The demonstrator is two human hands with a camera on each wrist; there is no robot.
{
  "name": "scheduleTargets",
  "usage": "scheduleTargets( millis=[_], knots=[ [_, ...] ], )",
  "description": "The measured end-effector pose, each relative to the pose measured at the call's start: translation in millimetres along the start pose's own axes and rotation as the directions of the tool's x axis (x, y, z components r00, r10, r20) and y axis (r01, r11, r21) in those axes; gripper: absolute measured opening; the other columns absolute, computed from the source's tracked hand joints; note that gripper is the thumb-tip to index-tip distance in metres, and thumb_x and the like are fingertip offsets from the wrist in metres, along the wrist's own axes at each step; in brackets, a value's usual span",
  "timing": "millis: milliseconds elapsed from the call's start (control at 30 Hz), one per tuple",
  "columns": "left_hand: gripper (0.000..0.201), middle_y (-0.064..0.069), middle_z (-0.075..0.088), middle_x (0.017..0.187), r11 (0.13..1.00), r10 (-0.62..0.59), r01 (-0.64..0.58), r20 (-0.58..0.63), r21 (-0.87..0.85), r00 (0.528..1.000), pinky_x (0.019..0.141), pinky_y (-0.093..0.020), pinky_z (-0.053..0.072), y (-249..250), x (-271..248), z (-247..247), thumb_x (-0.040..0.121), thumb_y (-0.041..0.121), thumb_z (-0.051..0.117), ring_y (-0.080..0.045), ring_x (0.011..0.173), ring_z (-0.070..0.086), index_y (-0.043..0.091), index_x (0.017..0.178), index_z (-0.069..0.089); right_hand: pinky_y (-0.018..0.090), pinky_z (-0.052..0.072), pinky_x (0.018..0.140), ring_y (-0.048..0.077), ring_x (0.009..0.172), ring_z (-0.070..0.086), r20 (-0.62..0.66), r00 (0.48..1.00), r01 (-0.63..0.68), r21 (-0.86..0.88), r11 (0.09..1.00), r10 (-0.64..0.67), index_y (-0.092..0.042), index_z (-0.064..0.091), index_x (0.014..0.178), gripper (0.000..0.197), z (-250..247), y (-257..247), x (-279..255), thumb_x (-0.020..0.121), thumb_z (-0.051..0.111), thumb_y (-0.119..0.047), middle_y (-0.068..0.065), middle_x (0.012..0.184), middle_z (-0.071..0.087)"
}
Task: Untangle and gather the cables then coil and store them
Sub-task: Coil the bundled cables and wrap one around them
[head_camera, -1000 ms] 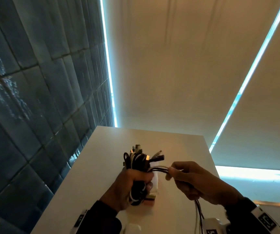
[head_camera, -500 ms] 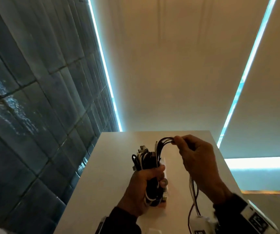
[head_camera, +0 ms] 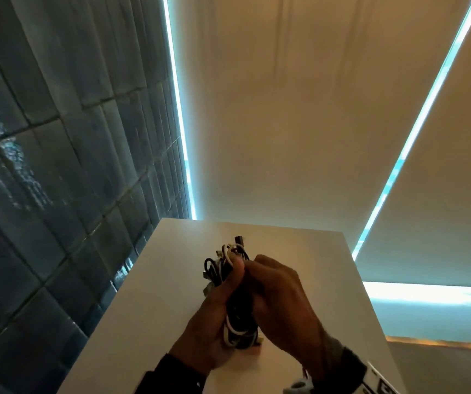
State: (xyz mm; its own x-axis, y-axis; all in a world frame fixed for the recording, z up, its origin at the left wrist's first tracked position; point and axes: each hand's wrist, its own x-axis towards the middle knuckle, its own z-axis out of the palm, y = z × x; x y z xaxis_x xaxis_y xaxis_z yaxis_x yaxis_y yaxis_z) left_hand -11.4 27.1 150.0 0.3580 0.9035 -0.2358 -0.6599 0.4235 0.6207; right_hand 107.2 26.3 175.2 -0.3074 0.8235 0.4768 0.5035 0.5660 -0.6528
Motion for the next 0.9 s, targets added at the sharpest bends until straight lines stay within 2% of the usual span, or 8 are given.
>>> scheduleTargets(
  millis=[100, 167, 267, 467, 600, 733, 833, 900],
  knots=[
    [0.045, -0.020, 0.069, 0.107, 1.000, -0.011, 0.013, -0.076, 0.025, 0.997, 0.081, -0.045, 0.050, 3.9, -0.6, 6.8, 0.076, 0.052, 0.066, -0.035, 0.093, 0.069, 0.015, 0.101, 0.074, 0.023, 0.051, 0.056, 0.008, 0.075, 0.048, 0.169, 0.982, 0.120, -0.206, 0.971, -0.085, -0.022, 0.063, 0.104, 0.018, -2.6, -2.6, -0.1, 0.087, 0.064, -0.014, -0.006, 0.092, 0.043],
    [0.041, -0.019, 0.071, 0.106, 1.000, -0.017, 0.020, -0.161, 0.016, 0.987, 0.083, -0.048, 0.048, 2.5, 2.0, 5.6, 0.080, 0.048, 0.060, -0.035, 0.094, 0.069, 0.015, 0.100, 0.073, 0.017, 0.047, 0.051, 0.005, 0.072, 0.043, 0.189, 0.976, 0.159, -0.267, 0.951, -0.110, -0.015, 0.065, 0.098, 0.017, -1.4, -5.7, -0.5, 0.083, 0.072, -0.013, -0.007, 0.088, 0.039],
    [0.040, -0.018, 0.068, 0.098, 1.000, 0.025, -0.021, -0.199, 0.022, 0.980, 0.084, -0.048, 0.048, 4.0, 3.1, 6.1, 0.076, 0.037, 0.067, -0.035, 0.092, 0.065, 0.009, 0.105, 0.067, 0.025, 0.052, 0.052, 0.008, 0.067, 0.050, 0.063, 0.997, 0.049, -0.188, 0.981, -0.038, -0.015, 0.056, 0.091, 0.017, 4.5, -6.3, -4.8, 0.084, 0.068, -0.006, -0.008, 0.086, 0.042],
    [0.015, -0.003, 0.047, 0.060, 0.971, 0.235, -0.236, -0.258, 0.029, 0.937, 0.052, -0.026, 0.044, 26.8, 16.9, 1.2, 0.072, 0.001, 0.058, -0.016, 0.052, 0.052, 0.014, 0.072, 0.052, 0.018, 0.048, 0.060, 0.006, 0.072, 0.057, -0.106, 0.965, -0.225, 0.134, 0.965, 0.240, -0.018, 0.058, 0.081, 0.012, 8.0, -2.8, -34.9, 0.089, 0.066, -0.016, -0.009, 0.082, 0.059],
    [0.023, -0.002, 0.042, 0.058, 0.928, 0.368, -0.367, -0.321, 0.067, 0.873, 0.051, -0.024, 0.043, 49.5, 24.8, -11.2, 0.080, -0.005, 0.050, -0.014, 0.049, 0.049, 0.015, 0.069, 0.047, 0.012, 0.036, 0.052, 0.001, 0.047, 0.048, 0.172, 0.931, -0.363, 0.340, 0.868, 0.322, -0.018, 0.071, 0.084, 0.020, -6.5, 25.5, -75.9, 0.097, 0.056, -0.020, -0.003, 0.057, 0.061],
    [0.023, -0.001, 0.045, 0.058, 0.909, 0.405, -0.416, -0.330, 0.042, 0.852, 0.052, -0.021, 0.048, 53.7, 25.9, -21.2, 0.082, -0.005, 0.050, -0.013, 0.051, 0.051, 0.014, 0.069, 0.048, 0.031, 0.050, 0.057, 0.018, 0.056, 0.059, 0.602, 0.697, -0.658, 0.319, 0.683, 0.391, -0.009, 0.073, 0.102, 0.027, -29.8, 54.1, -91.4, 0.099, 0.050, -0.024, 0.011, 0.079, 0.072],
    [0.017, -0.001, 0.054, 0.059, 0.913, 0.402, -0.404, -0.271, 0.053, 0.874, 0.056, -0.022, 0.051, 36.3, 23.7, -15.0, 0.077, -0.003, 0.057, -0.013, 0.055, 0.058, 0.013, 0.073, 0.054, 0.036, 0.054, 0.090, 0.023, 0.099, 0.068, 0.569, 0.745, -0.620, 0.396, 0.678, 0.348, -0.018, 0.064, 0.123, 0.043, -32.3, 49.0, -74.8, 0.097, 0.038, -0.041, 0.007, 0.114, 0.071],
    [0.014, -0.001, 0.059, 0.062, 0.907, 0.418, -0.382, -0.257, 0.180, 0.871, 0.058, -0.027, 0.052, 18.1, 23.1, -6.4, 0.072, 0.001, 0.063, -0.014, 0.059, 0.061, 0.013, 0.075, 0.058, 0.033, 0.055, 0.089, 0.022, 0.097, 0.069, 0.495, 0.793, -0.592, 0.493, 0.638, 0.354, -0.015, 0.062, 0.123, 0.046, -24.7, 35.0, -53.6, 0.101, 0.032, -0.043, 0.008, 0.107, 0.072]
  ],
)
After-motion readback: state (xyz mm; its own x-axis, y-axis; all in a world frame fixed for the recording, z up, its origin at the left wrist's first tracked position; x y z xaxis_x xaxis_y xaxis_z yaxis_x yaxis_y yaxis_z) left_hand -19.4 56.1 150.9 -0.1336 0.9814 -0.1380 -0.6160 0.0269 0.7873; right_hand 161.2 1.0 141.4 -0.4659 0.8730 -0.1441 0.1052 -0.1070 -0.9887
